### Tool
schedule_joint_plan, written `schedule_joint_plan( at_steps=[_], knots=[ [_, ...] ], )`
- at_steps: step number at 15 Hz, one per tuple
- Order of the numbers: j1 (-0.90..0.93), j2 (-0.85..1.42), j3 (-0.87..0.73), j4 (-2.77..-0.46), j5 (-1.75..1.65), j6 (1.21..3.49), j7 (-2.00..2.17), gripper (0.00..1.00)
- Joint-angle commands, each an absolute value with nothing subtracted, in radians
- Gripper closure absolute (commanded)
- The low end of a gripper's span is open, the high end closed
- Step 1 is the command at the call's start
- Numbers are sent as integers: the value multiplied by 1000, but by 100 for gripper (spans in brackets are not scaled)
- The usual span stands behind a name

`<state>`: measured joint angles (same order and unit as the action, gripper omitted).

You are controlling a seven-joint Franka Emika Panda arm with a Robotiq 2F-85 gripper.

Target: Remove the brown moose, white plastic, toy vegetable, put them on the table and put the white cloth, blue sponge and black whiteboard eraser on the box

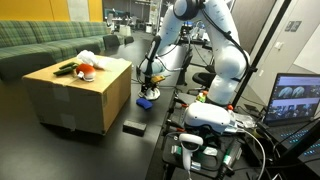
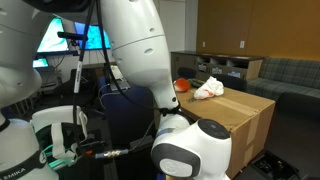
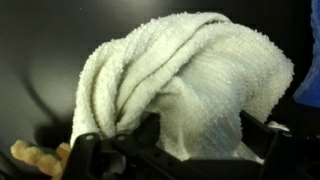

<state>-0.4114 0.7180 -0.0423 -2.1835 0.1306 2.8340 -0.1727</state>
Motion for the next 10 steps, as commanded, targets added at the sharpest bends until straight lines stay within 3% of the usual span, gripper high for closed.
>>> schedule_joint_plan(
  at_steps=[1, 7, 8, 10],
  knots=[
    [-409, 734, -48, -2175, 112, 2867, -190, 48],
    [-431, 638, -2, -2241, 118, 2836, -235, 93],
    [-437, 607, 10, -2259, 121, 2820, -246, 98],
    [-446, 537, 34, -2302, 131, 2790, -266, 96]
  ],
)
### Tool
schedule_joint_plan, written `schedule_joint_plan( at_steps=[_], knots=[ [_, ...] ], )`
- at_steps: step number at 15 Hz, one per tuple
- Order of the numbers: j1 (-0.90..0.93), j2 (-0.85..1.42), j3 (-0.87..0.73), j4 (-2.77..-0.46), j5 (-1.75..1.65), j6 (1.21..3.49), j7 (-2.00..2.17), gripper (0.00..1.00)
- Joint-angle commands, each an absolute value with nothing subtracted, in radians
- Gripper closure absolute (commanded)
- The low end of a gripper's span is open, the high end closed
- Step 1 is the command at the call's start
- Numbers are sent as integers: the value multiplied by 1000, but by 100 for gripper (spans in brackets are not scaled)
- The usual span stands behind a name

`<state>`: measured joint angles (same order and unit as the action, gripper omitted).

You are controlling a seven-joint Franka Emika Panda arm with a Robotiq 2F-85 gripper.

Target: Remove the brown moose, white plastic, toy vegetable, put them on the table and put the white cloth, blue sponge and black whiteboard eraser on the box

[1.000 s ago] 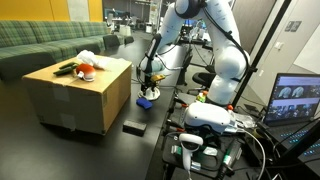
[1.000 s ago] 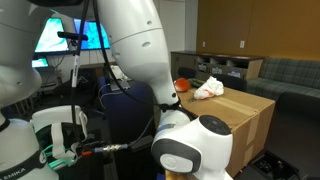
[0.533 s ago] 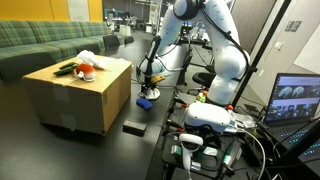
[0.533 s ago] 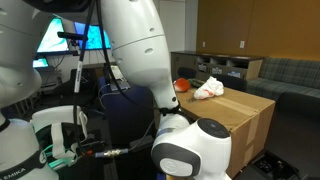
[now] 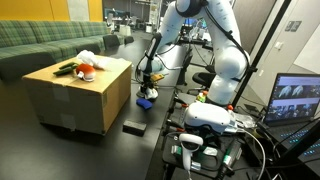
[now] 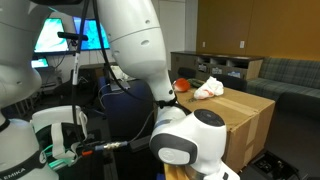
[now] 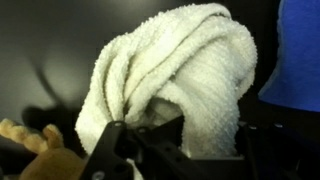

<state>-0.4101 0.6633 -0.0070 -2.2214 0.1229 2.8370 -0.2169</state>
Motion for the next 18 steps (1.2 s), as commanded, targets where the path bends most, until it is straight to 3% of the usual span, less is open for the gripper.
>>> schedule_joint_plan(
  at_steps=[1, 8, 18],
  knots=[
    [-446, 500, 44, -2322, 137, 2771, -275, 99],
    [-365, 183, 29, -2431, 182, 2660, -280, 100],
    [-169, -73, -49, -2306, 168, 2667, -148, 100]
  ],
)
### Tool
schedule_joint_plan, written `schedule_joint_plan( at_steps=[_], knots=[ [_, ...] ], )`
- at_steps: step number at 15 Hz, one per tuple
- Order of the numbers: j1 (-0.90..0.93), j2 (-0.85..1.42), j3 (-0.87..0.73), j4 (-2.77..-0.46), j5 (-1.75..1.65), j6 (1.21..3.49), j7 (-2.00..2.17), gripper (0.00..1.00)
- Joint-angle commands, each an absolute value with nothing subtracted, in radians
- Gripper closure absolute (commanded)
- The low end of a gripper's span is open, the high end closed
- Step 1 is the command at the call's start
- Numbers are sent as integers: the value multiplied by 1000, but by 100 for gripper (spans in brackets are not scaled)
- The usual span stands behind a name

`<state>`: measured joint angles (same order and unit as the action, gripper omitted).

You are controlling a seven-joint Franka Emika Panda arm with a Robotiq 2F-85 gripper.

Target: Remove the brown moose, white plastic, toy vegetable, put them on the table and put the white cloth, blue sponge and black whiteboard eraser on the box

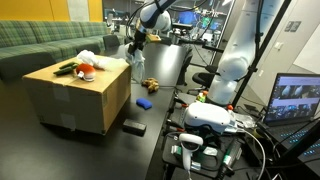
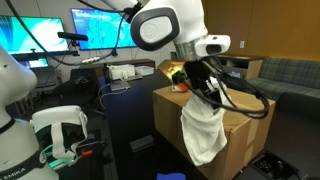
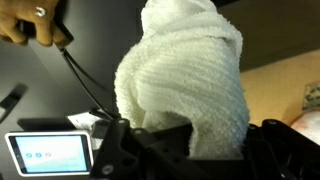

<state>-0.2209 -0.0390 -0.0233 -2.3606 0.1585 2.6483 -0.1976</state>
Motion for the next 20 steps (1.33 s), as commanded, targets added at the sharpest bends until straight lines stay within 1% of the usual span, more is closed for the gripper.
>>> schedule_joint_plan(
  at_steps=[1, 6, 9, 15, 20],
  knots=[
    [-153, -78, -49, -2298, 169, 2698, -127, 100],
    [-102, -39, -40, -2205, 148, 2789, -17, 100],
    [-87, 14, -39, -2160, 129, 2804, 25, 100],
    [-81, 187, -56, -2062, 84, 2787, 112, 100],
    [-62, 303, -100, -1996, 19, 2756, 194, 100]
  ],
)
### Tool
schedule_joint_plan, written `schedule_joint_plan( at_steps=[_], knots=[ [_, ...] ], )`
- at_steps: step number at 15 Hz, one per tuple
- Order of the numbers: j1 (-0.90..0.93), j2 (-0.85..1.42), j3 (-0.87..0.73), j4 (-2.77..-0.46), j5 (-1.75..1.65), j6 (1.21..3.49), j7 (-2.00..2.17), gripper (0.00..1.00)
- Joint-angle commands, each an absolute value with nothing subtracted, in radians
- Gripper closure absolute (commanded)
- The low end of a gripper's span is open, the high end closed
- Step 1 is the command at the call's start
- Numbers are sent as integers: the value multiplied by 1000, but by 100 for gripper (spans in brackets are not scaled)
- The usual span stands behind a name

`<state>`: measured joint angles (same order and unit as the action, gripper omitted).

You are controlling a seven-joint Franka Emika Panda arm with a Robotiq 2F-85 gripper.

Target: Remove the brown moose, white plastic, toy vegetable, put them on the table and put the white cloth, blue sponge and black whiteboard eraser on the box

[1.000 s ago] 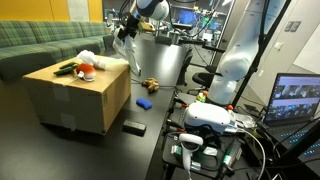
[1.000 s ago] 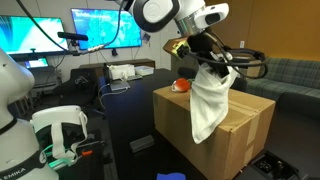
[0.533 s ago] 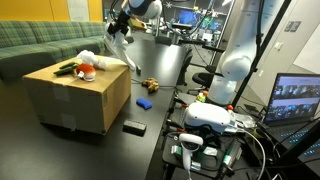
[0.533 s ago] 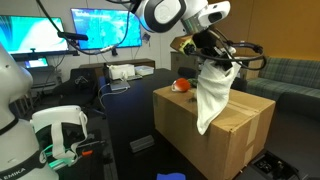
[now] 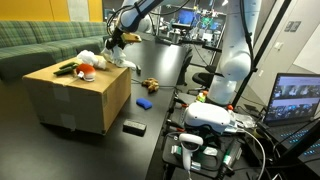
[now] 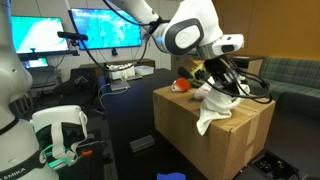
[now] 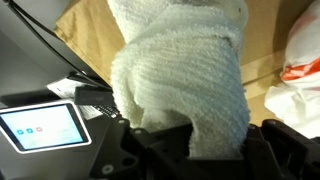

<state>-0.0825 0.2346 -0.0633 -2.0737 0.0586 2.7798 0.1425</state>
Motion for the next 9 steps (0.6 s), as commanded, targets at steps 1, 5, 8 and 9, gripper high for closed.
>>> schedule_joint_plan(
  at_steps=[1, 5, 8, 9],
  knots=[
    [-60, 314, -101, -1992, 20, 2748, 189, 100],
    [-53, 318, -89, -1981, 33, 2707, 163, 64],
    [-40, 292, -77, -1986, 35, 2687, 156, 40],
    [-32, 283, -79, -1990, 28, 2689, 161, 32]
  ],
)
